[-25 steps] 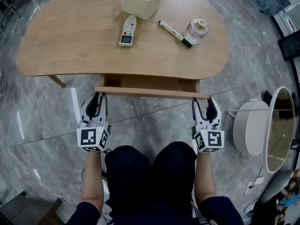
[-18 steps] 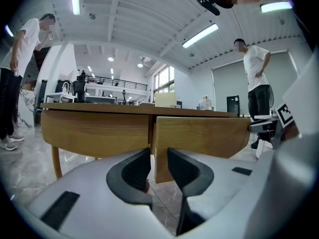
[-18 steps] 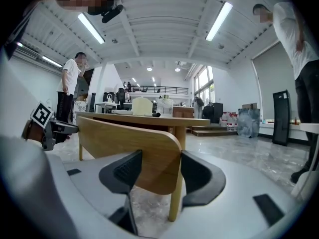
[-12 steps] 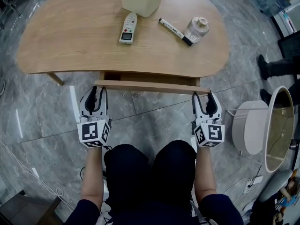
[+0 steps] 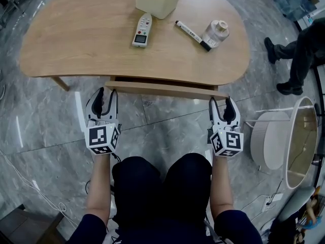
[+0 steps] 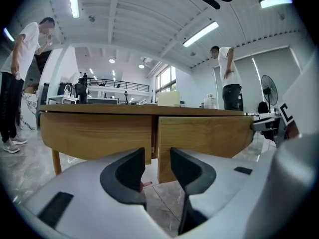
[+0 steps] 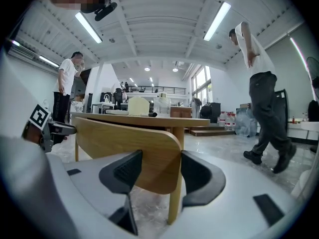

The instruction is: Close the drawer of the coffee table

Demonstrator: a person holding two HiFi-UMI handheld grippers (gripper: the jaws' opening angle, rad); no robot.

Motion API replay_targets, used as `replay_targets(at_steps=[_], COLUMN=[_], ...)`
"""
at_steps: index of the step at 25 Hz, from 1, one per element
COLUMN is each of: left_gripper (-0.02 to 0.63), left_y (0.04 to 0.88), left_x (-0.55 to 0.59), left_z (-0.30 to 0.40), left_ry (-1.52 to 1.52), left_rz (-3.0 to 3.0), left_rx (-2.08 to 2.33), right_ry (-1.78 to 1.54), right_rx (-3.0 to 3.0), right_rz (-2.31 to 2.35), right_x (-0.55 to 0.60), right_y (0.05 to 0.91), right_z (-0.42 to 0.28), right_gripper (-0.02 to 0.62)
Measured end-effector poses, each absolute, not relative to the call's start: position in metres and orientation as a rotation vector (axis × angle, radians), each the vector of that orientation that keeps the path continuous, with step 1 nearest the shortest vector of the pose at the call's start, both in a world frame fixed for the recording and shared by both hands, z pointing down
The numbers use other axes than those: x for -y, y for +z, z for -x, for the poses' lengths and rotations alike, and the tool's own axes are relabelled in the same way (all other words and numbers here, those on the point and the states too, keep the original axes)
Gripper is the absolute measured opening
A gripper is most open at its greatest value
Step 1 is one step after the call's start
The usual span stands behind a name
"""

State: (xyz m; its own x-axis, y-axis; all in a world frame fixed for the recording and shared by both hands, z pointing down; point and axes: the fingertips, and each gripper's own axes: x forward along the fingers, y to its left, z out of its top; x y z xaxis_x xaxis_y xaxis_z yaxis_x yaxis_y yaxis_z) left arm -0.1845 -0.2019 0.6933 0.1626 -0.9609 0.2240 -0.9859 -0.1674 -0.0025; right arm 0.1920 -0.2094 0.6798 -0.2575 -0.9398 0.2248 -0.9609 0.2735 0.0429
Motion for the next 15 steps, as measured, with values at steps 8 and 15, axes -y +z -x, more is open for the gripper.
replay_targets(at_steps=[8, 15], left_gripper=[0.147, 0.149], left_y=[0.693, 0.693], left_x=[0.212, 0.222], left_z=[0.185, 0.185], left_ry=[0.258, 0.270], left_rz=[-2.263, -2.261], left_rx=[1.945, 1.955], right_ry=[0.149, 0.149], right_rx=[2.334, 2.331], right_rz=[-1.775, -1.798], right_x=[0.219, 0.229], right_y=[0.680, 0.680], right_z=[-0.192, -0.192], right_gripper=[0.256, 0.256])
